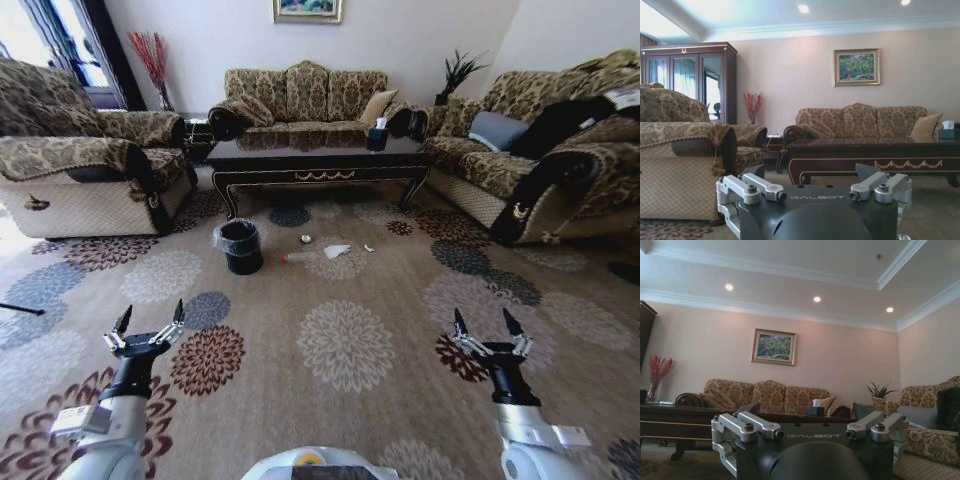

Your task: Move to the front of the table and pick up the trash from the floor, then place it into the trash bin.

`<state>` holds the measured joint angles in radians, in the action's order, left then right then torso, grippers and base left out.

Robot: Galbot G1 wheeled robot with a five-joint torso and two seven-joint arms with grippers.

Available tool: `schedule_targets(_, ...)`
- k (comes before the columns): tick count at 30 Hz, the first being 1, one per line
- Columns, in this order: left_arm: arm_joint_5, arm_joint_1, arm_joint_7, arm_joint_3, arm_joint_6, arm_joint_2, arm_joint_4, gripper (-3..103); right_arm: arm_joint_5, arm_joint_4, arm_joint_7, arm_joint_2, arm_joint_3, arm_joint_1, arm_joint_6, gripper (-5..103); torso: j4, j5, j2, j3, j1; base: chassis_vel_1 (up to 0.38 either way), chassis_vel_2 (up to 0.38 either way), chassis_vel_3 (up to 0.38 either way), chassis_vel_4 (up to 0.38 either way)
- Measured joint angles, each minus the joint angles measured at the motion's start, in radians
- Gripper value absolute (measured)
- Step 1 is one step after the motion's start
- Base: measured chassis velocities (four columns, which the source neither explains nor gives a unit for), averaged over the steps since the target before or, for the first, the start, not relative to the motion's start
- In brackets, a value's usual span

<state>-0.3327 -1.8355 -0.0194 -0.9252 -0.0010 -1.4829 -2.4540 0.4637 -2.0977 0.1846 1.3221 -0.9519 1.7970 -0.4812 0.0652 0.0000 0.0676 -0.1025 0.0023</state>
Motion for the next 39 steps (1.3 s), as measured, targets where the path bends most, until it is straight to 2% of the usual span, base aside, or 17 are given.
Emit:
schedule_targets(37,0.009,-0.024,0.013,0.026,-0.033,-0.005,0.003,100,-0.003,-0.052,-0.053,0.018,0.002,0.023,-0.009,100,0.0,-0.0005,0.002,-0.001,0.0,-0.348,0.356,0.353,-0.36)
schedule_targets(39,0.009,-0.023,0.014,0.027,-0.033,-0.003,0.004,100,-0.003,-0.054,-0.061,0.019,0.002,0.023,-0.009,100,-0.0001,0.0004,0.002,-0.001,0.0,-0.33,0.312,0.32,-0.326)
